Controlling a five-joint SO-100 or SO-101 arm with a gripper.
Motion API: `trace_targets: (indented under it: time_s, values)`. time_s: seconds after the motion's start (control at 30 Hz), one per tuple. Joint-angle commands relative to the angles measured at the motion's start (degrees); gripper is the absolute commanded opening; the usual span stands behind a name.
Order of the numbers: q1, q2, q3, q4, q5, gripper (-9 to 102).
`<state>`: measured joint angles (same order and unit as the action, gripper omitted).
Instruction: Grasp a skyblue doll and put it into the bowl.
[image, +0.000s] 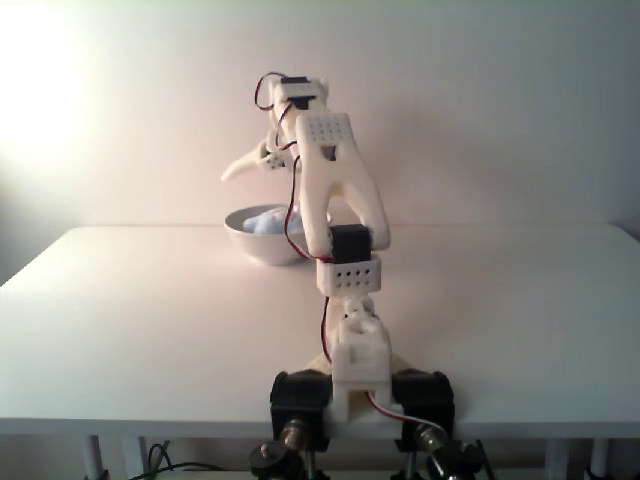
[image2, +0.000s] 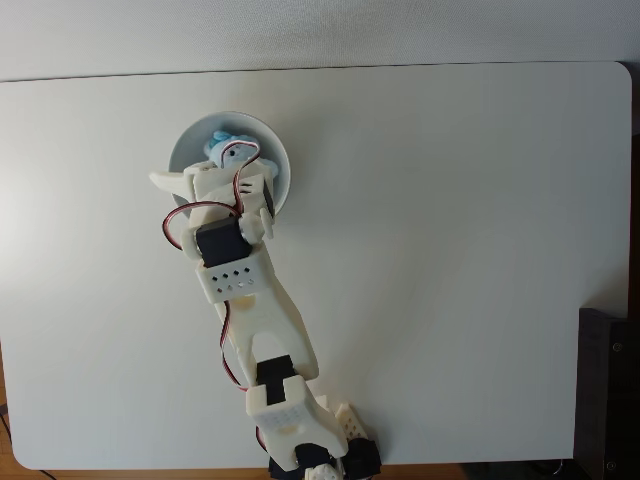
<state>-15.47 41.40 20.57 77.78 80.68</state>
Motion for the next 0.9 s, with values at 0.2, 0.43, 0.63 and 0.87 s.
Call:
trace_targets:
  time_s: [0.2,0.43,0.63,0.87]
  values:
    - [3.5,3.0,-8.3,0.2,-0.2,69]
    - [8.1,3.1,-16.3,0.4,0.6,69]
    - [11.2,3.1,-22.1,3.8,0.8,66]
    - [11.3,3.1,-25.3,4.0,0.8,48]
